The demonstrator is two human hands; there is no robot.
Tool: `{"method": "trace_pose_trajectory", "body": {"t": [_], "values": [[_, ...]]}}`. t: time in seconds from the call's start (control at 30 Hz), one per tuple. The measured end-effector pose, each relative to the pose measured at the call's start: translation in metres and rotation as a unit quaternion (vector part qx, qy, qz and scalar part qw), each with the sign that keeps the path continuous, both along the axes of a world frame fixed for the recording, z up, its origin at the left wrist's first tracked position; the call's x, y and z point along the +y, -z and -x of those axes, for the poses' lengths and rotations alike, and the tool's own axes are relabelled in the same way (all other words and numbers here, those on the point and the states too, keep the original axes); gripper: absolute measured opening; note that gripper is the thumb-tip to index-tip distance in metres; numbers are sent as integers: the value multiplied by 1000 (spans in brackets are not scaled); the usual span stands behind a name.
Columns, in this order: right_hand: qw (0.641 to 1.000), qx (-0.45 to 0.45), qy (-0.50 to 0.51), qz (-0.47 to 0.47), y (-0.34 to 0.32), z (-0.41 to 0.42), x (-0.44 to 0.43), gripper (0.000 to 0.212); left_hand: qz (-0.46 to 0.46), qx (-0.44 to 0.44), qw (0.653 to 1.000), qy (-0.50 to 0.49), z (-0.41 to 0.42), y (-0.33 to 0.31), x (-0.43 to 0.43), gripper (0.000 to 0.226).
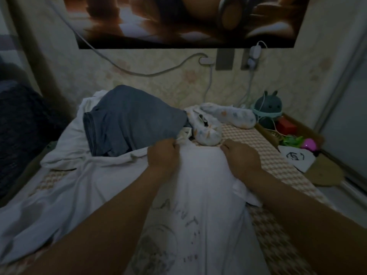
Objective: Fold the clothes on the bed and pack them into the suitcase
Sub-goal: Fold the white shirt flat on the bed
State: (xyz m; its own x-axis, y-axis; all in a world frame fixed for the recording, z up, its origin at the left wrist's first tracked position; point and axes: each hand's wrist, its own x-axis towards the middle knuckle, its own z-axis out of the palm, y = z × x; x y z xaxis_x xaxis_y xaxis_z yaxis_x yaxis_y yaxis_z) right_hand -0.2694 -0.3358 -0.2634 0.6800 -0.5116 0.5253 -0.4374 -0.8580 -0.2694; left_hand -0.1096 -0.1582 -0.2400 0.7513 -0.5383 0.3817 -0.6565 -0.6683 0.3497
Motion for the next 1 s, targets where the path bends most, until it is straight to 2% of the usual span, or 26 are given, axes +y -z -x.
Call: {"method": "trace_pose_trajectory", "body": {"t": [0.07, 0.1, 0.17, 0.23, 0.27, 0.33, 0.4, 0.47, 0.53, 0.6, 0.67, 0.73, 0.8, 0.87, 0.93, 1.0], "values": [[997, -30, 47, 45, -5, 2, -17, 42, 98, 12, 995, 4, -4, -1, -2, 31], [996, -26, 82, 31, -7, 3, -25, 42, 121, 10, 993, 9, -6, -1, -4, 32], [991, 8, 134, 9, -11, 6, -35, 35, 100, -33, 994, 23, -9, -1, -8, 28], [983, 83, 156, 48, -11, 5, -35, 21, 40, -102, 993, 36, -9, 1, -13, 14], [977, 123, 154, 77, -8, 3, -32, 14, 9, -138, 989, 49, -6, 2, -15, 18], [984, 123, 81, 100, -3, -2, -21, 21, -22, -207, 970, 122, 5, 1, -18, 30], [987, 77, -71, 121, 1, -3, -8, 19, -43, -242, 944, 218, 14, 9, -19, 16], [977, 130, -165, 43, 5, 0, 8, 36, -83, -187, 945, 255, 14, 23, -15, 28], [950, 283, -124, -48, 9, 7, 17, 56, -127, -92, 954, 254, 12, 33, -6, 46], [926, 368, -71, -44, 4, 7, 25, 61, -140, -4, 955, 263, 13, 31, 6, 65], [923, 381, -41, -23, -7, 2, 42, 58, -152, 44, 952, 261, 16, 22, 27, 71], [938, 346, -38, 14, -19, -4, 65, 54, -125, 43, 954, 269, 17, 13, 59, 61], [955, 287, -79, 12, -29, -10, 98, 52, -41, 2, 971, 234, 15, 5, 105, 32], [957, 251, -141, -19, -41, -18, 142, 51, -15, -15, 989, 148, 11, -3, 158, 30], [946, 249, -200, -60, -46, -27, 190, 50, -47, -29, 998, 43, 4, -4, 213, 26], [926, 262, -251, -103, -43, -35, 238, 53, -119, -19, 992, -48, -3, 2, 263, 39]]}}
